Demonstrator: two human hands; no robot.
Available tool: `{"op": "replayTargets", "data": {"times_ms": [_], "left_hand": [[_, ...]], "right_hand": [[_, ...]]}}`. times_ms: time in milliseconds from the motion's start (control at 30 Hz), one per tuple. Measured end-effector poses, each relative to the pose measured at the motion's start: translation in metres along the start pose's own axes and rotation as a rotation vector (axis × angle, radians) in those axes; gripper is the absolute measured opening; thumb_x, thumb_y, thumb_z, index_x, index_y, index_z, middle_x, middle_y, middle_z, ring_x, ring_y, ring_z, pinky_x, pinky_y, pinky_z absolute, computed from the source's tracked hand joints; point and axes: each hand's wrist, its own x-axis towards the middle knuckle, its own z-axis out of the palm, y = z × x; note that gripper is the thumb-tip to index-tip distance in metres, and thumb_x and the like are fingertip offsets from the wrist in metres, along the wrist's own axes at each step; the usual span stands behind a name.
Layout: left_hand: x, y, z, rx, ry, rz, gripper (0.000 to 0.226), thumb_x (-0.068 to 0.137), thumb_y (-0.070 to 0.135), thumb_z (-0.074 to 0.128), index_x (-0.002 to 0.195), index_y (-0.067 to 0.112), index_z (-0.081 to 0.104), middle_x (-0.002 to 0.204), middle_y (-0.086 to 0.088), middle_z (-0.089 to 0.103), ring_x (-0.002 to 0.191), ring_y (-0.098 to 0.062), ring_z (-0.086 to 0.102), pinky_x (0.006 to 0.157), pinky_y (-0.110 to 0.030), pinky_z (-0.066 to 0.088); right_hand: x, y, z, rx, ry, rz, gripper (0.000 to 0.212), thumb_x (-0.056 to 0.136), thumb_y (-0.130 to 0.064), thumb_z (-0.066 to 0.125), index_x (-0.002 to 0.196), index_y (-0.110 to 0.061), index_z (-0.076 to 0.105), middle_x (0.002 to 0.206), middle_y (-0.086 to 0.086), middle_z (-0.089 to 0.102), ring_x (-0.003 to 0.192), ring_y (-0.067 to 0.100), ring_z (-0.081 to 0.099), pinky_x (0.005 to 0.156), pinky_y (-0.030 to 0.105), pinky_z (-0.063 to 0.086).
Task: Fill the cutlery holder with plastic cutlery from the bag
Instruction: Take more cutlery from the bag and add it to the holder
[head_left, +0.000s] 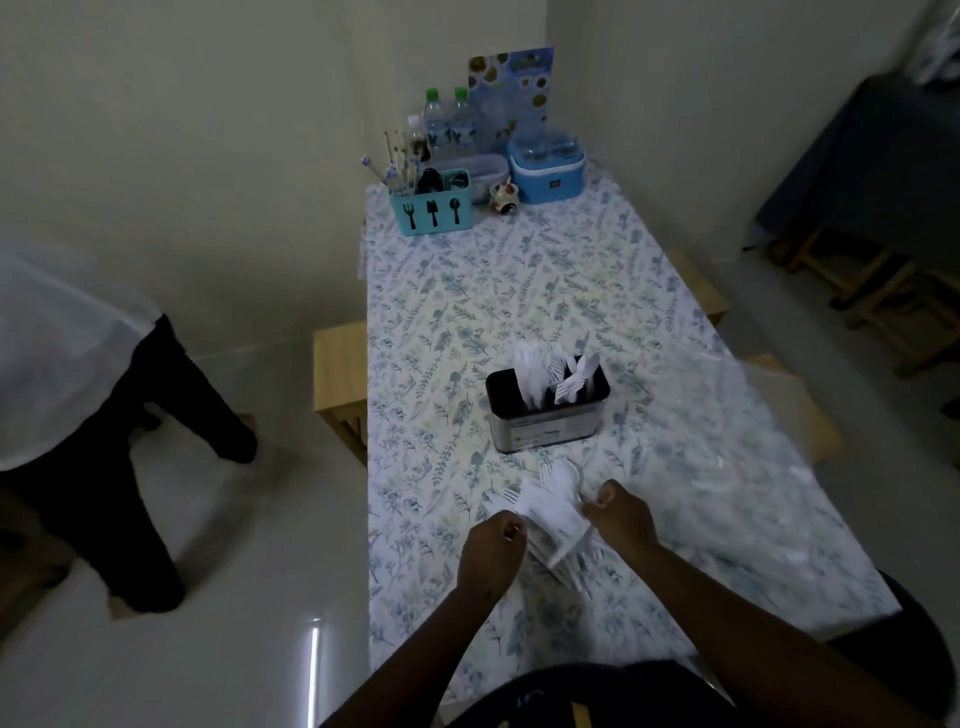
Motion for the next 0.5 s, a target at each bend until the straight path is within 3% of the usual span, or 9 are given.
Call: {"op": "replayTargets", "data": {"times_ms": [200,333,500], "left_hand": [[0.006,0.003,-0.003,-0.06,-0.039,-0.001,0.014,0.092,0.025,0.058,0.095,0.017,0.069,0.09,0.002,0.072,0.085,-0.008,0.065,0.078,-0.025,0.052],[0.008,0.011,0.0,-0.159,-0.109,-0.031,0.011,0.091,0.026,0.062,0.093,0.017,0.069,0.088,0.006,0.071,0.082,-0.004,0.065,0.074,-0.019,0.049],[0.005,0.041,0.011,-0.308,-0.312,-0.129,0.012,0.089,0.037,0.061,0.086,0.028,0.067,0.086,0.003,0.072,0.077,-0.01,0.065,0.072,-0.026,0.05]], "right_hand": [[0.01,0.004,-0.008,0.082,-0.012,0.016,0.019,0.077,-0.013,0.067,0.094,-0.004,0.062,0.098,0.016,0.068,0.093,0.031,0.062,0.078,0.03,0.047],[0.015,-0.001,-0.025,0.37,-0.06,0.12,0.021,0.077,-0.01,0.072,0.093,-0.005,0.059,0.084,0.015,0.067,0.061,0.022,0.061,0.056,0.027,0.049],[0.009,-0.016,-0.043,0.685,-0.087,0.14,0.018,0.08,-0.004,0.07,0.092,-0.006,0.057,0.086,0.014,0.061,0.068,0.021,0.061,0.061,0.031,0.055]]}}
